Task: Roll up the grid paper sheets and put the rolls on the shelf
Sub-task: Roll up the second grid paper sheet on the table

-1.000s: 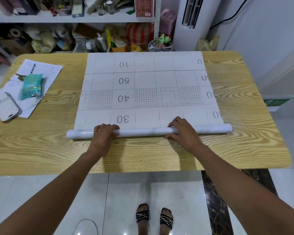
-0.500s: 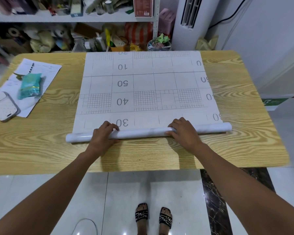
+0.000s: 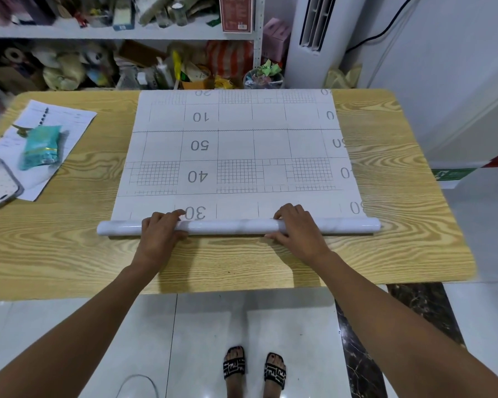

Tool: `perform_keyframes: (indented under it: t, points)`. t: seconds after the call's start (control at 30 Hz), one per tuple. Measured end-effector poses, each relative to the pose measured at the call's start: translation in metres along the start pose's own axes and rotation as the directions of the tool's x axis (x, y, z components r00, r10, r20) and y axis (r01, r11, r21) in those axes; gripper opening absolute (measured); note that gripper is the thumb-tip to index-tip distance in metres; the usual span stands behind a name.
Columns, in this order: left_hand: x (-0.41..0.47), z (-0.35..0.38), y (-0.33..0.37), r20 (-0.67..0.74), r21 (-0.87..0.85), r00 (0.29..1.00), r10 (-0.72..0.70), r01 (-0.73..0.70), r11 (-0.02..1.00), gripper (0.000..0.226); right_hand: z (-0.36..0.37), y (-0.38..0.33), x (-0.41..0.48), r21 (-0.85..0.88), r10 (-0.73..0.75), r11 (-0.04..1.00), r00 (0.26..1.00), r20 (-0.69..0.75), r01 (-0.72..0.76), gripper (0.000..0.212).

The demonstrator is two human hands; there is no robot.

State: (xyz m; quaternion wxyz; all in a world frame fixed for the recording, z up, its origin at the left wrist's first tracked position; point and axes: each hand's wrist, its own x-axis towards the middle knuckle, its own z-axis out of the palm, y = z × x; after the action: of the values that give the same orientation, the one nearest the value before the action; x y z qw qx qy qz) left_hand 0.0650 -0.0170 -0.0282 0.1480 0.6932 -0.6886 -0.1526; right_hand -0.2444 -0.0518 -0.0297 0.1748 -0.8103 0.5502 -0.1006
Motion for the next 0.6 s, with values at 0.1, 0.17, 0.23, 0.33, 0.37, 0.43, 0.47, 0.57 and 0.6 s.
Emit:
perform_keyframes:
  t: [0.1,0.17,0.23,0.33,0.37,0.43,0.47,0.57,0.6]
  points:
    - [0.001,0.002,-0.003,0.010,0.029,1.000,0.028,-0.028,0.999,0.023,0.001,0.004,-0.001,-0.013,-0.015,1.000,1.000,0.008,0.016,0.051]
    - [0.002,0.004,-0.005,0.023,0.053,0.999,0.039,-0.040,0.998,0.019,0.000,0.006,-0.001,-0.025,-0.016,1.000,1.000,0.009,0.017,0.049]
    - [0.003,0.005,-0.006,0.038,0.078,0.998,0.041,-0.044,0.996,0.020,0.001,0.008,-0.001,-0.023,-0.013,1.000,1.000,0.003,0.013,0.045]
    - [0.002,0.006,-0.008,0.042,0.145,0.995,0.093,-0.098,0.985,0.028,0.001,0.009,-0.003,0.002,-0.008,1.000,1.000,0.000,0.008,0.040]
    - [0.002,0.006,-0.007,0.044,0.173,0.993,0.111,-0.117,0.978,0.035,0.001,0.009,-0.003,0.013,-0.007,1.000,1.000,-0.002,0.007,0.039]
    - [0.000,0.003,-0.003,0.043,0.217,0.991,0.124,-0.131,0.967,0.044,0.001,0.009,-0.002,0.033,0.000,0.999,1.000,0.001,0.000,0.038]
    - [-0.001,0.001,0.000,0.044,0.235,0.990,0.133,-0.140,0.962,0.045,0.001,0.009,-0.002,0.034,0.001,0.999,1.000,0.004,-0.001,0.037]
    - [-0.002,0.001,0.004,0.059,0.261,0.989,0.137,-0.148,0.954,0.054,0.002,0.009,-0.002,0.020,-0.002,1.000,1.000,-0.002,0.002,0.033]
    - [-0.003,0.002,0.004,0.059,0.268,0.989,0.133,-0.144,0.953,0.058,0.002,0.009,-0.002,0.016,-0.007,1.000,1.000,-0.003,0.007,0.031]
